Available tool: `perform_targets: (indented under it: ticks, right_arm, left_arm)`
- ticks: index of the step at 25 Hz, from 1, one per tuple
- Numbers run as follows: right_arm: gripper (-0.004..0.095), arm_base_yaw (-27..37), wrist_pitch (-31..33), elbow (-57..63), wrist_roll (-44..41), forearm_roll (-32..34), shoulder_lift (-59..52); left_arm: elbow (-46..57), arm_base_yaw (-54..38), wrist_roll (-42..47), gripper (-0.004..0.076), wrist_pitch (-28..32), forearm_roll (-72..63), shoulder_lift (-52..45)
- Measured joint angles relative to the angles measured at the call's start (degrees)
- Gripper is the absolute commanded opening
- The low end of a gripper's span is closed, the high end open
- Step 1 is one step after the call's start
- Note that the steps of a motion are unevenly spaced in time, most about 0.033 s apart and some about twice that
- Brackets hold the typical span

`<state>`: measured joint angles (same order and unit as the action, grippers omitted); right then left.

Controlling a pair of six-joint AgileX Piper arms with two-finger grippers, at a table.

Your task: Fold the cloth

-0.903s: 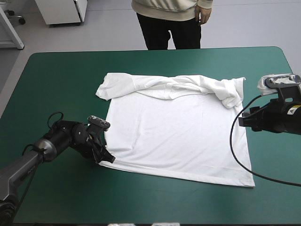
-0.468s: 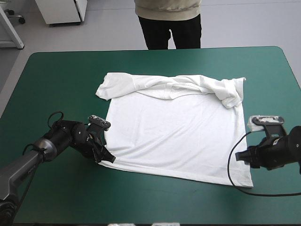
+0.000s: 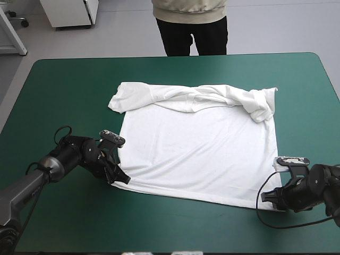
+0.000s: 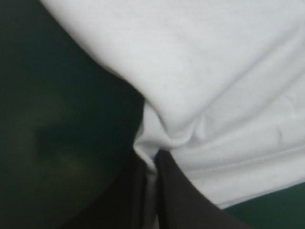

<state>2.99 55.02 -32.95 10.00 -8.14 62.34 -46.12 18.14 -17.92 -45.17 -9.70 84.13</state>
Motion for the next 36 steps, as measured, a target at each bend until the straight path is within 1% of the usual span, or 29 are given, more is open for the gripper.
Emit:
perform_targets:
  ticks: [3,5,7,8,10,12,20,21,22,23,25,26,29,30,31,32,33,34,35,36]
  right_arm:
    - [0.044,-0.26,-0.79,0.11,0.05,-1.15,2.88]
    - [0.0437,-1.51,-0.88,-0.15,0.05,-1.17,4.3]
    - [0.0397,-4.08,-0.88,-0.74,-0.18,-0.46,5.64]
    - [0.0346,-5.3,-0.93,-0.96,-0.31,0.13,6.4]
    - [0.0207,-8.15,-0.86,-1.66,-1.24,2.25,7.85]
    - [-0.0007,-9.49,-0.67,-2.24,-2.41,3.94,8.99]
    - [0.0001,-10.28,-1.38,-2.35,-2.43,2.07,8.13]
    - [0.0001,-10.28,-1.82,-2.21,-2.43,1.99,6.95]
    - [0.0001,-10.41,-4.37,-1.93,-2.59,0.61,5.06]
    - [0.0,-10.55,-5.6,-2.43,-2.66,-0.05,3.62]
    - [0.0,-10.67,-6.55,-5.72,-2.79,-0.29,-1.36]
    - [0.0,-10.73,-6.71,-9.85,-2.79,-0.49,-4.8]
    - [0.0,-10.76,-6.77,-16.85,-2.79,-0.42,-8.04]
    - [0.0,-10.76,-6.65,-22.42,-2.68,-0.04,-8.78]
    - [0.0,-10.76,-6.6,-25.26,-2.4,0.02,-8.77]
    - [0.0,-10.76,-6.54,-30.86,-1.39,0.21,-8.77]
    - [0.0,-10.76,-6.48,-33.09,-0.92,0.2,-8.7]
    - [0.0,-10.76,-6.36,-38.78,-0.03,0.2,-8.46]
    - [0.0,-10.76,-6.36,-41.12,0.35,0.2,-8.17]
    - [0.0,-10.76,-6.36,-47.15,1.46,0.32,-7.45]
  left_arm:
    - [0.0,0.0,0.0,-0.0009,0.0,0.0,0.0]
    - [0.0,0.0,0.0,-0.0009,0.0,0.0,0.0]
    - [0.0,0.0,0.0,-0.0009,0.11,0.0,0.06]
    - [0.0,0.0,0.0,-0.0009,0.17,0.0,0.1]
    - [0.0,0.0,0.0,-0.0009,0.18,0.0,0.1]
    - [0.0,0.0,0.0,-0.0009,0.2,0.0,0.12]
    - [0.0,0.0,0.0,-0.0009,0.49,0.06,-0.16]
    - [0.0,0.0,0.0,-0.0009,0.68,0.06,-0.57]
    - [0.17,0.0,0.05,-0.0009,1.13,-0.02,-1.74]
    - [0.17,0.0,0.11,-0.0009,1.77,-0.55,-2.23]
    - [-0.83,0.26,0.32,-0.0009,2.14,-1.73,-4.69]
    - [-3.14,0.26,0.43,-0.0009,2.03,-1.73,-7.24]
    - [-8.41,0.26,0.47,-0.0009,1.55,-1.65,-11.27]
    - [-13.1,0.32,1.01,-0.0009,1.1,-0.94,-13.28]
    - [-15.7,0.32,1.44,-0.0009,0.96,-0.15,-13.87]
    - [-21.32,0.37,2.25,-0.0009,0.46,1.46,-14.87]
    - [-23.69,0.37,2.42,-0.0009,0.24,2.1,-15.05]
    - [-29.87,0.37,2.61,-0.0009,-0.39,3.64,-15.28]
    - [-32.39,0.37,2.6,-0.0009,-0.64,4.16,-15.3]
    - [-38.7,0.37,2.6,-0.0009,-0.66,4.91,-15.3]
